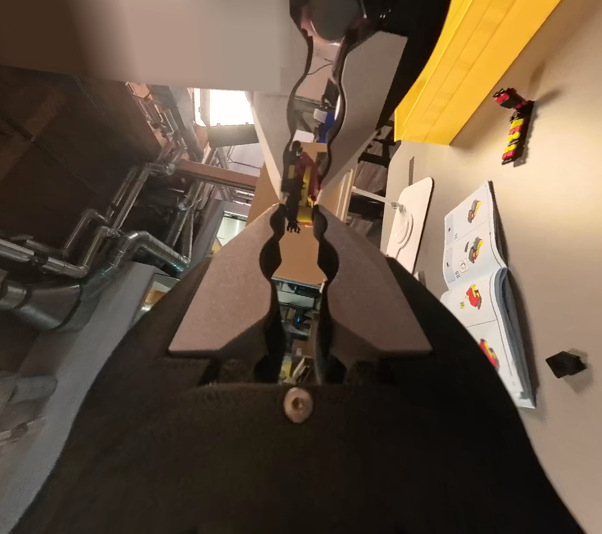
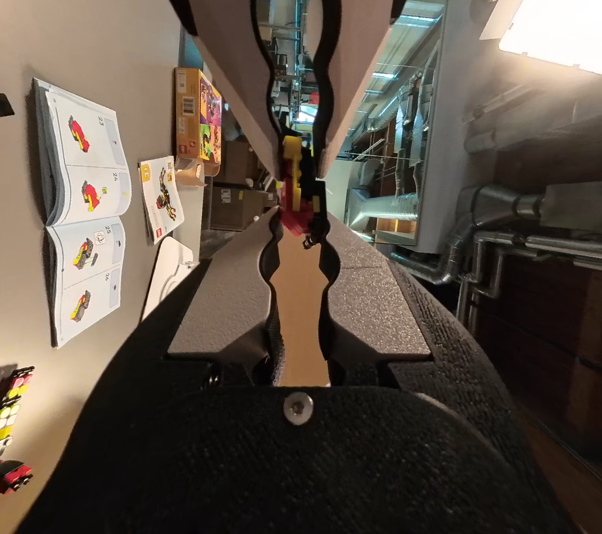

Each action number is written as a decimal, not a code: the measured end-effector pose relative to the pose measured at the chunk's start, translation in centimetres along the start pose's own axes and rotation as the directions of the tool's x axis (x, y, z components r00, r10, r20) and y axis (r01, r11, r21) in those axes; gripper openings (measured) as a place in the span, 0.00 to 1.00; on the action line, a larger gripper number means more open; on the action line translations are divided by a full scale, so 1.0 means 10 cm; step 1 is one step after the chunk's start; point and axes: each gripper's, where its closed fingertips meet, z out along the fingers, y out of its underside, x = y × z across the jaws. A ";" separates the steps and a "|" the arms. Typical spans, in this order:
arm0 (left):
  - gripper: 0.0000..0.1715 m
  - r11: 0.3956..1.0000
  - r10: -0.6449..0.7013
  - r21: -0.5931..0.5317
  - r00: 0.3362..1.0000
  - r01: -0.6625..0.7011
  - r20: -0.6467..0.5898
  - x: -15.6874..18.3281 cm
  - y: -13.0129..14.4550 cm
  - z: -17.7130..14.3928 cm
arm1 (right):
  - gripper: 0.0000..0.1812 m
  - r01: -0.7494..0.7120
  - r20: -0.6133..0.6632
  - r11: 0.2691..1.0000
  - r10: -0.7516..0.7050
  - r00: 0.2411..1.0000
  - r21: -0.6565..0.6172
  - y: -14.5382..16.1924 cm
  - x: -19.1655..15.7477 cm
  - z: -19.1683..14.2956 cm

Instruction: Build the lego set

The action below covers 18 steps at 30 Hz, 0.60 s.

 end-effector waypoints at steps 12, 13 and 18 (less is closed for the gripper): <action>0.09 0.988 0.149 -0.027 0.986 -0.152 -0.079 0.13 0.04 -0.05 | 0.10 0.058 0.045 0.998 -0.060 0.997 0.024 -0.06 -0.13 0.02; 0.10 0.988 0.152 -0.022 0.985 -0.155 -0.083 0.14 0.04 -0.04 | 0.10 0.058 0.050 0.998 -0.060 0.997 0.029 -0.07 -0.14 0.02; 0.10 0.992 0.096 -0.075 0.990 -0.104 -0.100 0.16 0.08 0.01 | 0.10 0.038 0.071 0.999 -0.040 0.997 0.029 -0.05 -0.17 0.04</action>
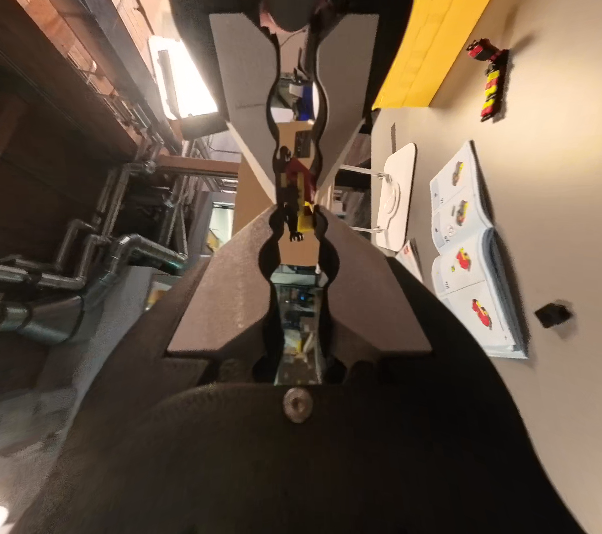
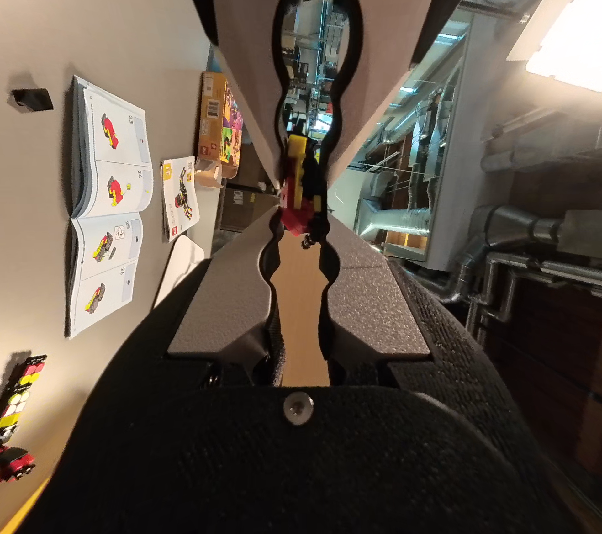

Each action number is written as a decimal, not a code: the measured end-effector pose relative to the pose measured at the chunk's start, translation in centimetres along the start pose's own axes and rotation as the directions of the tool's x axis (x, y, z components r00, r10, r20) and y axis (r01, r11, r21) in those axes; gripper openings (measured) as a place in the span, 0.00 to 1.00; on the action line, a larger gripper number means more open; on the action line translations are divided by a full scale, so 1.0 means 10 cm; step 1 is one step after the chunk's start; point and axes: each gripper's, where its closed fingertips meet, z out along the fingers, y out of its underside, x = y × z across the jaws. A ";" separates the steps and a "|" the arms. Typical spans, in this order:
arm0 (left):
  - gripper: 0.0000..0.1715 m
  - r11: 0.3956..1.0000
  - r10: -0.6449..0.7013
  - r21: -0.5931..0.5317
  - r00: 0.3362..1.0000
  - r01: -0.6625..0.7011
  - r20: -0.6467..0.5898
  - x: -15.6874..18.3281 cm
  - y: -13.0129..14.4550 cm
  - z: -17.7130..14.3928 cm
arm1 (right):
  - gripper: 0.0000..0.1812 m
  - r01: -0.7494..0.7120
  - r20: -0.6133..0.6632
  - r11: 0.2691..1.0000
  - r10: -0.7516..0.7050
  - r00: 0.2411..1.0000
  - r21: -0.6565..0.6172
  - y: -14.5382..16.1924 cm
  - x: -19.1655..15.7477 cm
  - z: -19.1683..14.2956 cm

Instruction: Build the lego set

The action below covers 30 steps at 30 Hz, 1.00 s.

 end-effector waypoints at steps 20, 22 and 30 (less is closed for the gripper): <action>0.16 0.958 -0.276 0.046 0.954 0.283 -0.118 -0.07 -0.01 -0.10 | 0.10 -0.140 0.041 0.985 0.136 0.990 0.104 -0.04 0.01 0.04; 0.12 0.964 -0.254 0.049 0.959 0.262 -0.127 -0.04 -0.02 -0.10 | 0.10 -0.146 0.045 0.983 0.142 0.989 0.108 -0.04 0.01 0.04; 0.11 0.930 -0.356 0.012 0.910 0.367 -0.212 0.17 -0.04 0.00 | 0.10 -0.160 0.054 0.979 0.154 0.987 0.124 0.04 -0.22 0.01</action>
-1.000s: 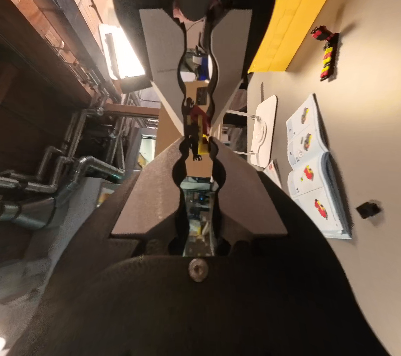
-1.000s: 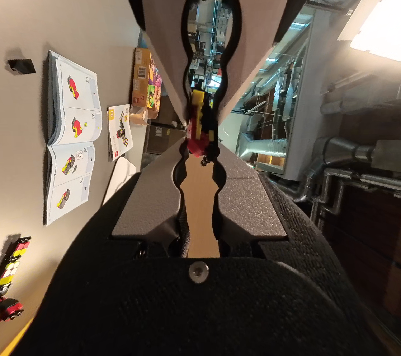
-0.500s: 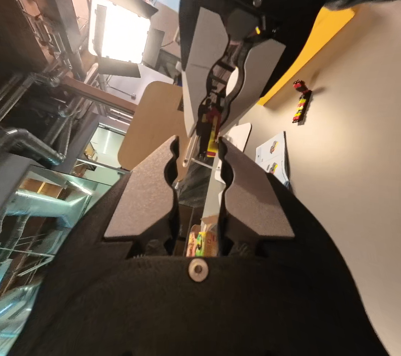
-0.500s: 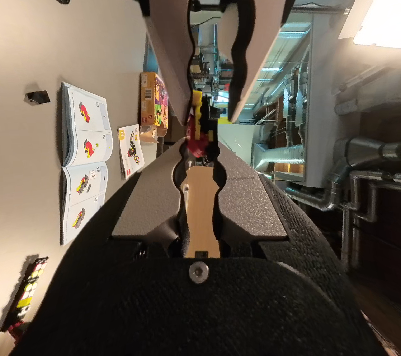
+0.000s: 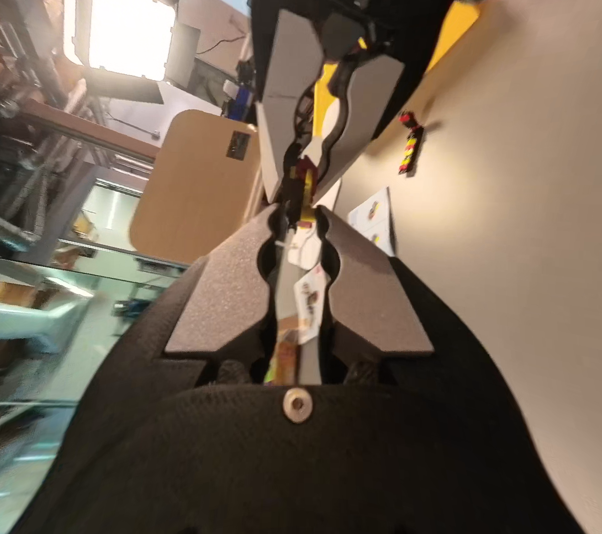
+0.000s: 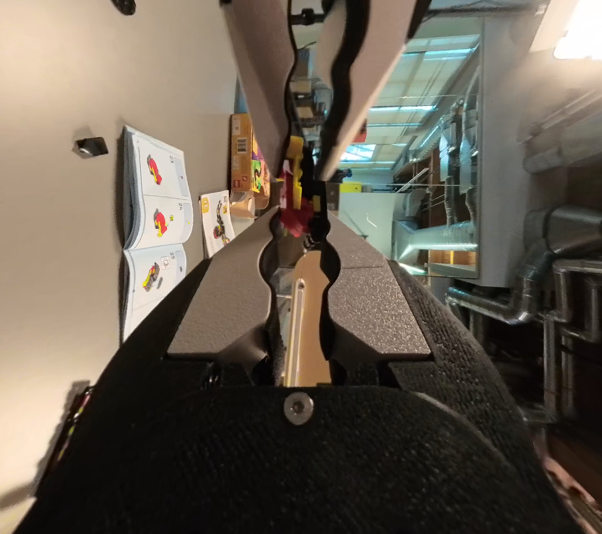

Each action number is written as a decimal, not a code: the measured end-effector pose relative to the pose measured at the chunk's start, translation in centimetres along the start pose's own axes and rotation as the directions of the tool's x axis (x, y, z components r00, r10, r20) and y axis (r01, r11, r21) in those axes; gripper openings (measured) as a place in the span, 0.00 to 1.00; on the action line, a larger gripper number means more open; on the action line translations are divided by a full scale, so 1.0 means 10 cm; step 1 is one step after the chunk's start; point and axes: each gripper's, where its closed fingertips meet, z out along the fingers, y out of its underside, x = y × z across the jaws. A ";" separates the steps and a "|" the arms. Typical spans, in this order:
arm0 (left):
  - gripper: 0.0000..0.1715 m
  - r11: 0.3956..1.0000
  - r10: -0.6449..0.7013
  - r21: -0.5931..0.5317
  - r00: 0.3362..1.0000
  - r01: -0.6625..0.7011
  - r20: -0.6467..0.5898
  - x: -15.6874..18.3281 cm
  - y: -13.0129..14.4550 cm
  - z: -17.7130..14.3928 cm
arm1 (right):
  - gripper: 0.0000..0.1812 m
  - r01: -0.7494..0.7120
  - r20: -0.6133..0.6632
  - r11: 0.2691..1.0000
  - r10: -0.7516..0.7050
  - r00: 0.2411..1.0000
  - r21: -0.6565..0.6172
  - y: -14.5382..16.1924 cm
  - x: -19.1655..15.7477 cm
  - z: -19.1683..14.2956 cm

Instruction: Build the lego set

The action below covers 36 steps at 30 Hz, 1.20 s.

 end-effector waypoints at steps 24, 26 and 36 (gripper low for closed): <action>0.22 0.988 -0.121 0.088 0.989 0.129 -0.090 1.36 0.47 0.69 | 0.10 -0.175 -0.026 0.980 0.178 0.984 0.091 0.60 -1.51 0.04; 0.18 0.990 -0.110 0.080 0.991 0.116 -0.074 1.34 0.50 0.69 | 0.10 -0.173 -0.019 0.980 0.175 0.984 0.095 0.58 -1.52 0.04; 0.10 0.999 -0.016 0.029 0.997 0.019 -0.075 1.42 0.54 0.73 | 0.10 -0.187 0.054 0.976 0.182 0.982 0.114 0.51 -1.62 0.05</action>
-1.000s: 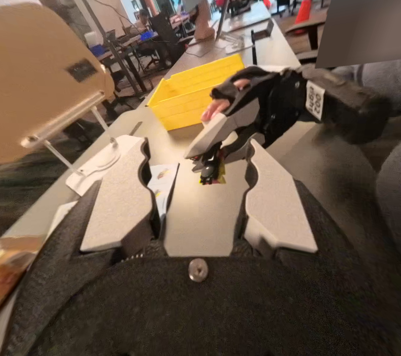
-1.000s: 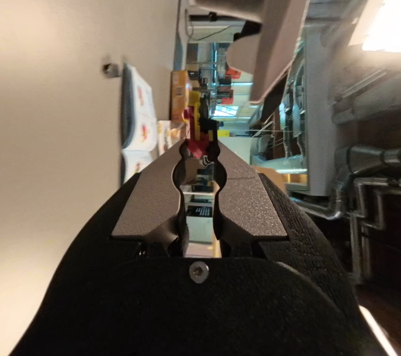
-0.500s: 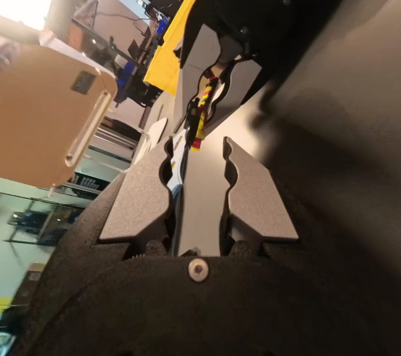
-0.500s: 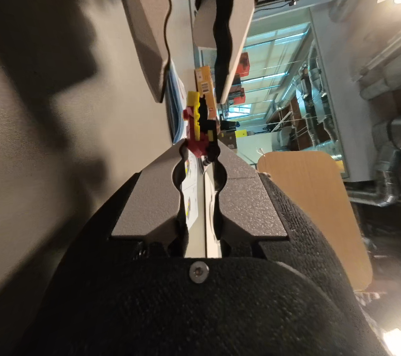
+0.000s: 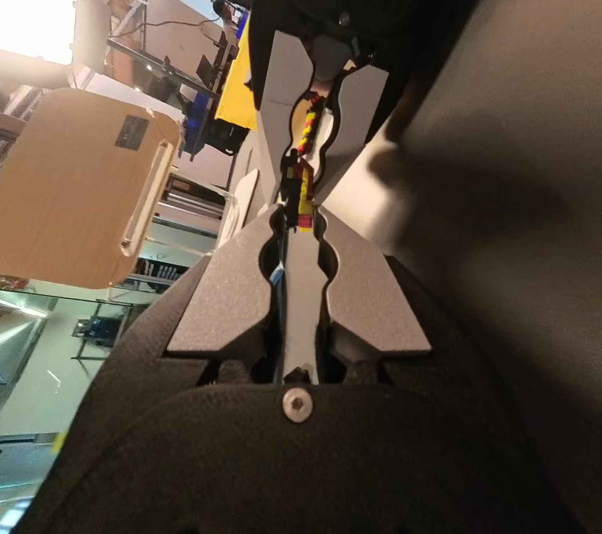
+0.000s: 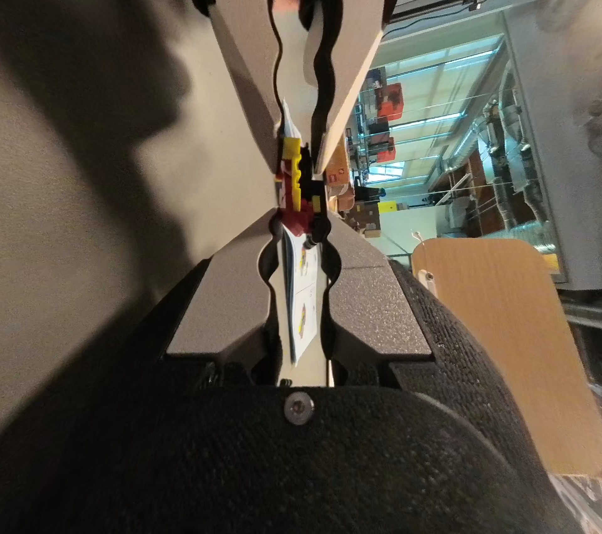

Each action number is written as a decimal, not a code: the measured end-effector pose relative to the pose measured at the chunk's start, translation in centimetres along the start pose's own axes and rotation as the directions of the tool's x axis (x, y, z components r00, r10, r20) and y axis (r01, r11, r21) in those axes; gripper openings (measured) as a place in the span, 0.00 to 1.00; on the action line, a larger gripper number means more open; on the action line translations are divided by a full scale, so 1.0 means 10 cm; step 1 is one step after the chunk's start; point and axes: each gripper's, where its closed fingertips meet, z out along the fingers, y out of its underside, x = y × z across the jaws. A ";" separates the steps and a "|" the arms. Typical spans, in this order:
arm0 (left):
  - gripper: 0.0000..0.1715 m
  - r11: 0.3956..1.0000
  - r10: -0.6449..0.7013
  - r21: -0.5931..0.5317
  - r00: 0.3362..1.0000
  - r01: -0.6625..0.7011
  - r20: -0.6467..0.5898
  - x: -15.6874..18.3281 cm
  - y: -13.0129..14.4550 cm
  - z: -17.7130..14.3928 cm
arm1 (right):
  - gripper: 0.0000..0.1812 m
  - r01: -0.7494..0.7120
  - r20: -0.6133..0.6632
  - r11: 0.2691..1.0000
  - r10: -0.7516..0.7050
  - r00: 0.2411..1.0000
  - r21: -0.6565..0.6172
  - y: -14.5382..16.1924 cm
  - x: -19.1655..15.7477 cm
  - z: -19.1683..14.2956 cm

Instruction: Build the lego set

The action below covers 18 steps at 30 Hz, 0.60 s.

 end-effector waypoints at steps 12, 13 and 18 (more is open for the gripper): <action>0.08 0.515 -0.800 -0.116 0.428 0.849 -0.420 -0.08 -0.17 0.00 | 0.17 0.244 -0.134 0.970 -0.239 0.962 0.018 -0.17 0.15 -0.13; 0.08 0.496 -0.804 -0.129 0.398 0.858 -0.442 -0.05 -0.17 0.00 | 0.13 0.260 -0.136 0.965 -0.256 0.957 0.017 -0.18 0.14 -0.14; 0.24 0.581 -0.775 -0.069 0.525 0.811 -0.352 -0.11 -0.06 0.05 | 0.12 -0.018 0.077 1.000 0.020 0.997 -0.020 -0.03 0.04 -0.09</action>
